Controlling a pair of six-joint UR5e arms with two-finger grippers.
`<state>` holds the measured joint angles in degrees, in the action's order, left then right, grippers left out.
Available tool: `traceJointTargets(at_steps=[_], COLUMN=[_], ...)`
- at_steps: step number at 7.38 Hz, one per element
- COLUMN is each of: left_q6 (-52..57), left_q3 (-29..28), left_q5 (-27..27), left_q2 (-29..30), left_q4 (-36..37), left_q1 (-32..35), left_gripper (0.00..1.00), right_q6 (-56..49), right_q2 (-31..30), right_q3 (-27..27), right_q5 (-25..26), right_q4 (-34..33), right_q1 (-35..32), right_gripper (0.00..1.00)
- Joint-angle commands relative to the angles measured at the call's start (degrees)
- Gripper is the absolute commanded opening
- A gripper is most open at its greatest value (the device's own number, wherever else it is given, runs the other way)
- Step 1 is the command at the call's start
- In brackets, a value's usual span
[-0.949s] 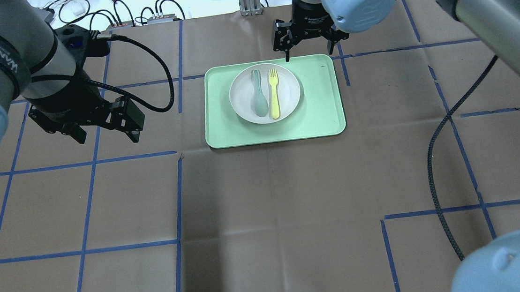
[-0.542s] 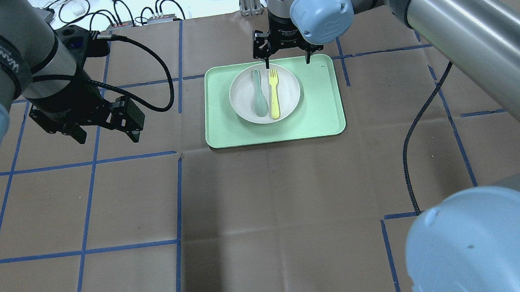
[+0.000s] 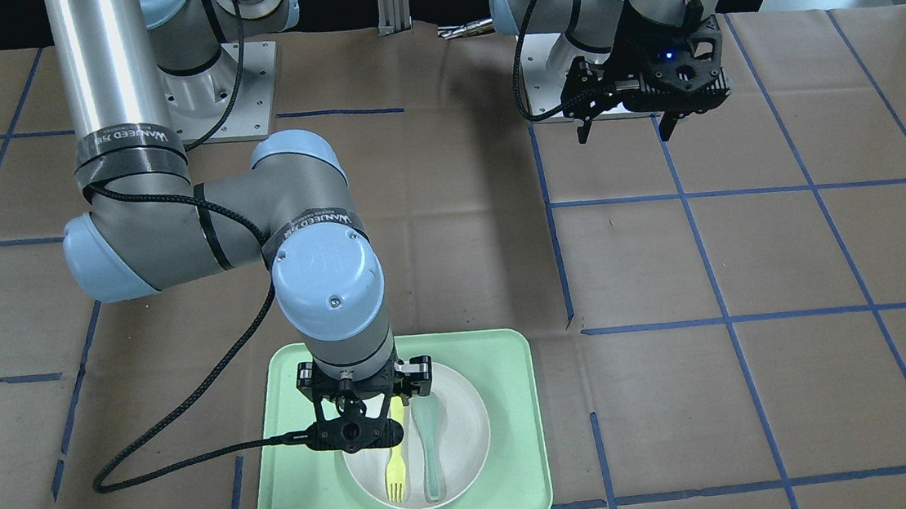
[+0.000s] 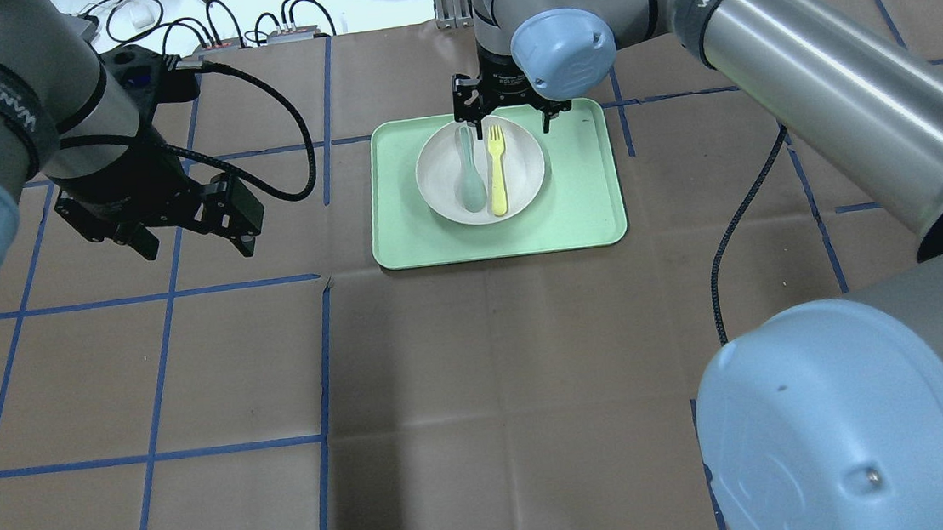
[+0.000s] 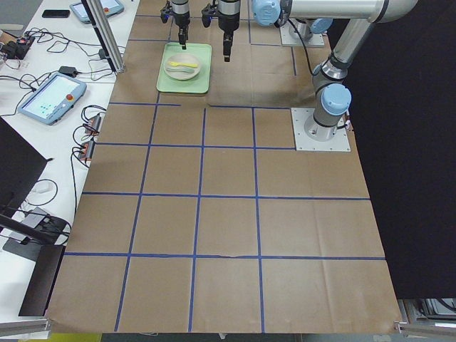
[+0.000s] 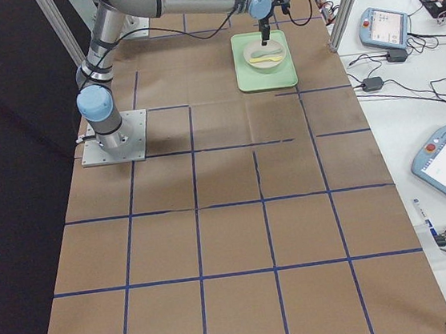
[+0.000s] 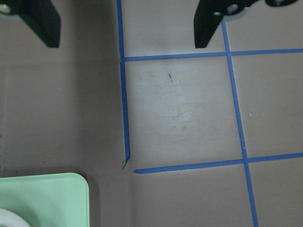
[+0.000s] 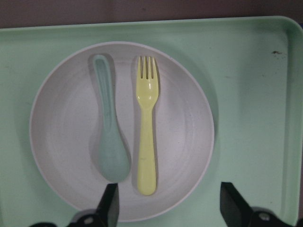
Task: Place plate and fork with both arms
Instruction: 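Lower the right gripper onto the yellow fork and grasp it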
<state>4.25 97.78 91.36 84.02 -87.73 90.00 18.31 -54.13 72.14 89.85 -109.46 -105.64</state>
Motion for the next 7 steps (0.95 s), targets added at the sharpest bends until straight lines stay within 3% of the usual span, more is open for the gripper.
traceJointTargets(at_steps=[1, 7], left_q6=[0.05, -0.12], left_q3=[-0.04, 0.05], left_q5=[-0.57, -0.75], left_q2=[0.17, 0.09], left_q4=[1.76, 1.78], left_q1=[-0.09, 0.0], left_gripper=[1.0, 1.0], right_q6=[0.15, -0.38], right_q2=[1.74, 5.7], right_q3=[0.02, 0.2], right_q5=[0.41, 0.68], right_q4=[-2.16, -3.75], right_q1=[-0.44, -0.44], right_gripper=[0.52, 0.52])
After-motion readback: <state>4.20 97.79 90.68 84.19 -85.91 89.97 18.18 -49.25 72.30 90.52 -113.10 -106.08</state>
